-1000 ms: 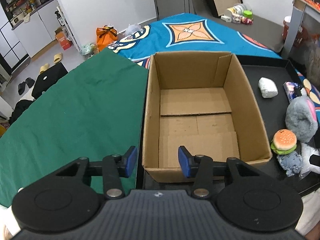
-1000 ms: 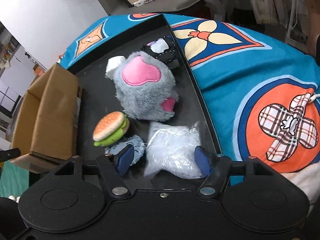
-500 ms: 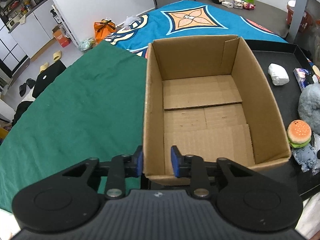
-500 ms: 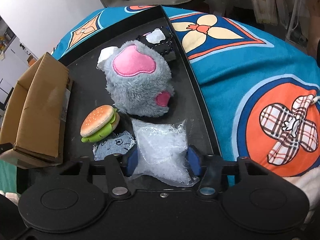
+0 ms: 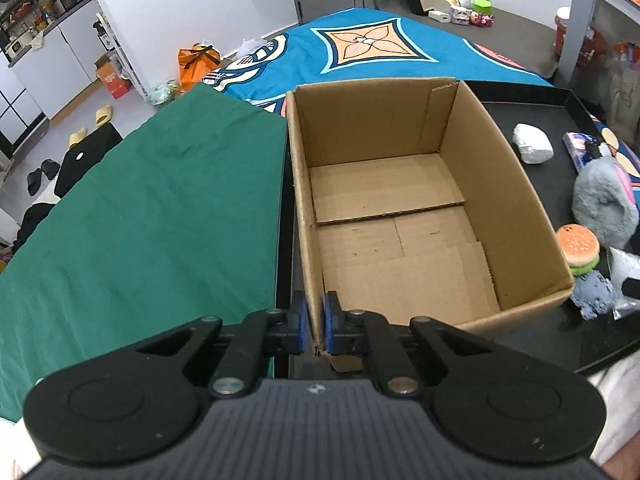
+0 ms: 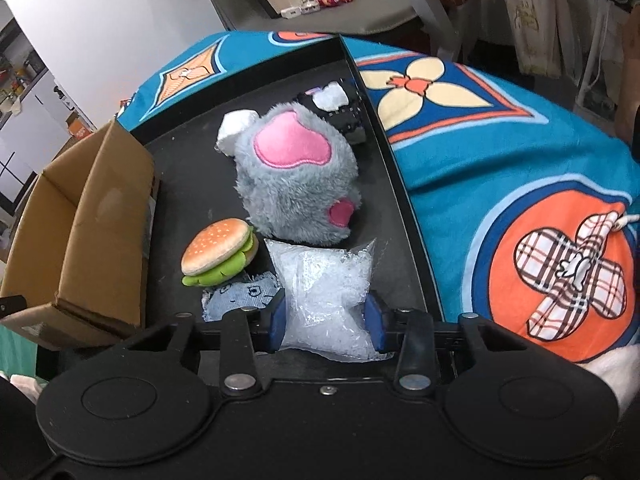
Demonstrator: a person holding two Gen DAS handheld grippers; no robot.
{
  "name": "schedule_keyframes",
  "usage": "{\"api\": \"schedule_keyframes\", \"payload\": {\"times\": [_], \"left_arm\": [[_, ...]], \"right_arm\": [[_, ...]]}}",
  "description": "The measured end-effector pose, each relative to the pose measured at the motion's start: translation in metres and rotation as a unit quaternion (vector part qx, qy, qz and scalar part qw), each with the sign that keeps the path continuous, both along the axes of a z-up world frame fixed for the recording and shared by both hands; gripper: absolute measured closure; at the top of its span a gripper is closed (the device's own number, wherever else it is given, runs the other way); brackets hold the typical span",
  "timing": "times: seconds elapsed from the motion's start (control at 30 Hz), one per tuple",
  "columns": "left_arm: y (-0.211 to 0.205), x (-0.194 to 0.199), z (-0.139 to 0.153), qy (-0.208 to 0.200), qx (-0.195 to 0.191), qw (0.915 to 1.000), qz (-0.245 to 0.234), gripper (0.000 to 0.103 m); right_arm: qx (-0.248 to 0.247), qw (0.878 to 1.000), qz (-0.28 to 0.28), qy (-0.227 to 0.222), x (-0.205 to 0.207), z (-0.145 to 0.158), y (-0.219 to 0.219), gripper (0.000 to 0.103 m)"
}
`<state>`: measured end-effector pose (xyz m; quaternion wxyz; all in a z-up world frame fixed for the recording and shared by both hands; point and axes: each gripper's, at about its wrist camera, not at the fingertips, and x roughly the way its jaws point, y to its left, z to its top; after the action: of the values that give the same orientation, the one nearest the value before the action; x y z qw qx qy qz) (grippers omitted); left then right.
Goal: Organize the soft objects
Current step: 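Lift the clear bag with the right tool and carry it over the cardboard box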
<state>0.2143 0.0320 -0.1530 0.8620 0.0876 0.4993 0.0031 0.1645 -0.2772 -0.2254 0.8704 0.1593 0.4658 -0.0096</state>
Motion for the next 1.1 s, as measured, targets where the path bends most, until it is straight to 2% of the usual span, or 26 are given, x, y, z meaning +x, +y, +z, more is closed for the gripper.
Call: {"api": "schedule_keyframes", "payload": {"times": [0.23, 0.43, 0.8, 1.1], "left_arm": [[0.003, -0.012, 0.004, 0.005, -0.012, 0.9998, -0.016, 0.095], [0.008, -0.014, -0.007, 0.003, -0.008, 1.0000, -0.005, 0.095], [0.013, -0.018, -0.009, -0.001, -0.007, 0.9999, 0.009, 0.094], [0.013, -0.020, -0.006, -0.016, -0.003, 0.9997, 0.021, 0.094]], "right_arm": [[-0.006, 1.000, -0.002, -0.023, -0.006, 0.014, 0.001, 0.064], [-0.017, 0.999, 0.005, -0.047, -0.008, 0.036, 0.012, 0.064], [-0.035, 0.996, 0.033, -0.076, -0.006, 0.071, 0.044, 0.064], [-0.054, 0.990, 0.081, -0.106, 0.005, 0.096, 0.078, 0.064]]}}
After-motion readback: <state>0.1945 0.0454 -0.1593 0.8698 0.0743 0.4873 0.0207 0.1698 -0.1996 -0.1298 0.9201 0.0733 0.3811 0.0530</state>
